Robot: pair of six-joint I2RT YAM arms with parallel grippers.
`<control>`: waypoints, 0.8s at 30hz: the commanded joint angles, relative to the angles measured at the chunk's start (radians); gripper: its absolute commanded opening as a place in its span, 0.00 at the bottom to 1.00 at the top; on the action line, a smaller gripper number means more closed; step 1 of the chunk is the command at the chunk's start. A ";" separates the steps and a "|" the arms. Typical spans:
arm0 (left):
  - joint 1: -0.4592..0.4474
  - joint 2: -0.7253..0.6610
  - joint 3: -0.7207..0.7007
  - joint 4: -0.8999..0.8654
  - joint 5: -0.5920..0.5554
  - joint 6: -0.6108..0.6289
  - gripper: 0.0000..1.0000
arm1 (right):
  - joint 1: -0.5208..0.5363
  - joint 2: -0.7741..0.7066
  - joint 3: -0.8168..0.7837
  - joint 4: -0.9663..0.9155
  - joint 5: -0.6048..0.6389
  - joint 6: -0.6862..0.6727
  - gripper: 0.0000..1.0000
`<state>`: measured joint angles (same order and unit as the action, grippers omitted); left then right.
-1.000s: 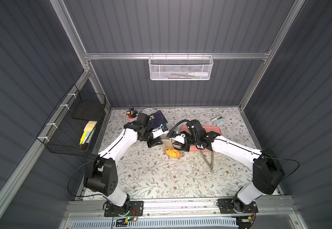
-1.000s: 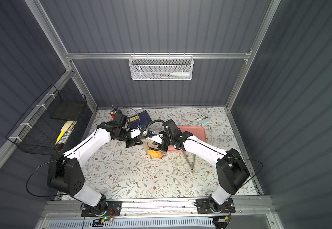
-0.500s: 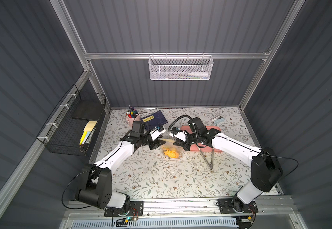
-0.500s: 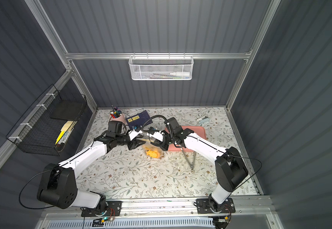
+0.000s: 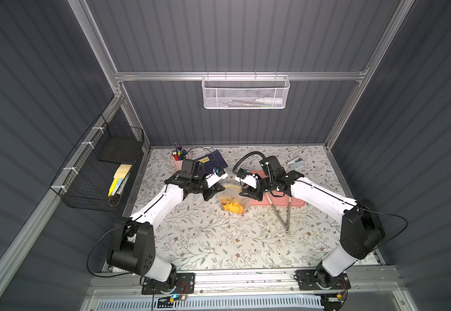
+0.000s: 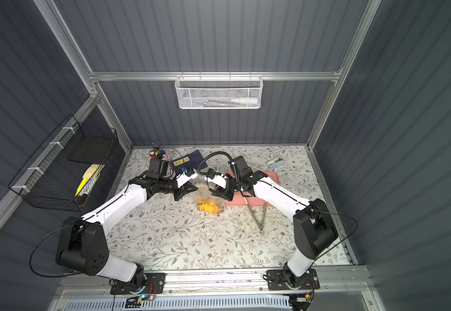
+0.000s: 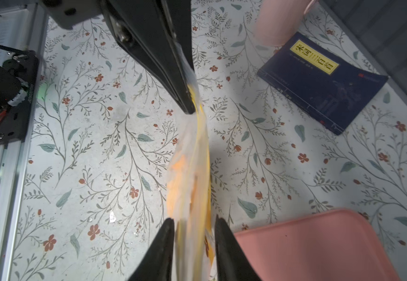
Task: Put the cookies into a resealable bag to prevent moisture
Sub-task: Close the ziploc bag at the center of the board.
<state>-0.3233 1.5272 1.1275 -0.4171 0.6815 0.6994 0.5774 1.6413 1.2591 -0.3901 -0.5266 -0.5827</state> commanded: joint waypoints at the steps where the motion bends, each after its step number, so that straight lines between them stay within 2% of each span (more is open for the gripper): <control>1: 0.008 0.048 0.079 -0.143 0.021 0.083 0.00 | -0.024 -0.045 0.021 -0.088 0.082 -0.123 0.33; 10: 0.020 0.094 0.130 -0.180 0.035 0.109 0.00 | -0.046 -0.115 -0.031 -0.096 0.158 -0.224 0.30; 24: 0.021 0.113 0.149 -0.195 0.048 0.111 0.00 | -0.045 -0.078 -0.025 -0.126 0.098 -0.237 0.26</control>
<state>-0.3103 1.6264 1.2465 -0.5842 0.7040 0.7864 0.5346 1.5421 1.2415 -0.4885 -0.3992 -0.7971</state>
